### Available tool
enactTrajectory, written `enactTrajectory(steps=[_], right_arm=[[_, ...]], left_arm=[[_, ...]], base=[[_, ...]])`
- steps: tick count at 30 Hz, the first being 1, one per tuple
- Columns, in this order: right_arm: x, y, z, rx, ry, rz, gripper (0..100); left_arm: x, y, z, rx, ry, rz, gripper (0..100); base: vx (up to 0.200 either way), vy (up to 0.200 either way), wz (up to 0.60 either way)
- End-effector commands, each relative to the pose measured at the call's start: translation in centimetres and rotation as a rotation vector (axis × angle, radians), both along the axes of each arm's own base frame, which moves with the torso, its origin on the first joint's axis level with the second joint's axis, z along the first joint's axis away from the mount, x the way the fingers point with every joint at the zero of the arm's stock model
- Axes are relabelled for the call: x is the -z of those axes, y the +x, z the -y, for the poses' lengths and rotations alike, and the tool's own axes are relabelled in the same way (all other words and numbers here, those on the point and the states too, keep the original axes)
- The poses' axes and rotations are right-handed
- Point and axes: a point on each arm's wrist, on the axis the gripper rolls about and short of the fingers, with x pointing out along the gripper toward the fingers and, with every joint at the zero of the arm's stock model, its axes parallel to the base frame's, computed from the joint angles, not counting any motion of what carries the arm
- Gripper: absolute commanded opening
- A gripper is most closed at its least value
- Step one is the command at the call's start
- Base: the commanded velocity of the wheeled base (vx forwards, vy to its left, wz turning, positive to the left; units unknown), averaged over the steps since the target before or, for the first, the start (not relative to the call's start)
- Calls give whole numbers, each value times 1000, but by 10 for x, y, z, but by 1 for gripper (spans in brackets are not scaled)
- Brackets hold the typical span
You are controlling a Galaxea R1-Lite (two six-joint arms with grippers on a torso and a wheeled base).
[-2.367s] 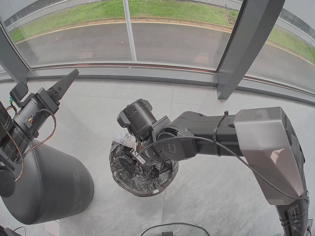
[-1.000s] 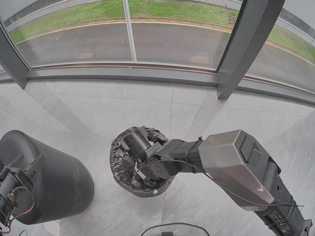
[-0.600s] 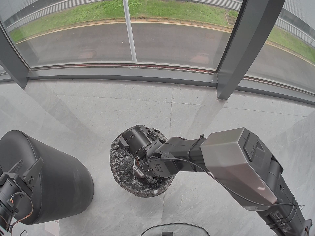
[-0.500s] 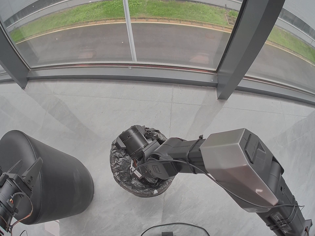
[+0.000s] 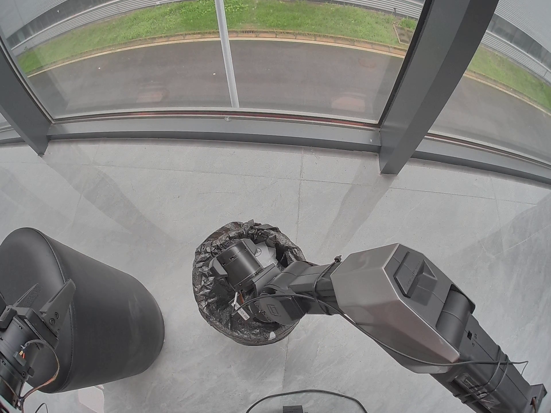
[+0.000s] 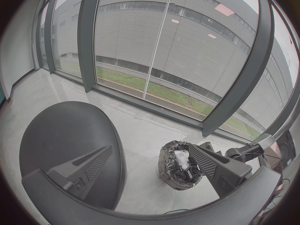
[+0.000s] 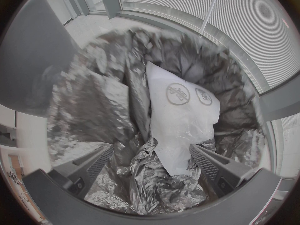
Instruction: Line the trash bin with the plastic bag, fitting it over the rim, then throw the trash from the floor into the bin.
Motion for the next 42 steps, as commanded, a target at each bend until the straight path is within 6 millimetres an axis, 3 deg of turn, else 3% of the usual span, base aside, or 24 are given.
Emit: enactTrajectory(steps=[1,6,10,24,30,32,33,34,39,42], right_arm=[[34,19,15,31,-21,-46,100],[46,33,27,54,-12,-56,100],[40,33,26,51,-2,-48,100],[-49,18,23,5,65,27,100],[-110,-8,62,28,-81,-116,100],[-117,-13,71,40,-118,-153,100],[-133,-23,97,80,-205,-254,100],[-135,-24,101,88,-220,-270,100],[-161,-60,165,251,-492,-607,100],[-169,-69,176,409,-486,-648,100]], left_arm=[[1,-1,0,0,4,1,100],[3,-2,-1,0,5,-1,100],[3,-3,-1,1,6,1,100],[8,-6,-1,2,7,-6,100],[8,-10,-2,1,9,15,100],[8,-11,-2,0,11,15,100],[9,-13,-3,-11,30,22,100],[9,-14,-3,-15,37,23,100],[24,-26,-8,-96,185,27,100],[29,-34,-11,-160,202,39,100]], base=[[0,0,0],[0,0,0],[0,0,0],[0,0,0],[0,0,0],[0,0,0],[0,0,0],[0,0,0],[0,0,0],[0,0,0]])
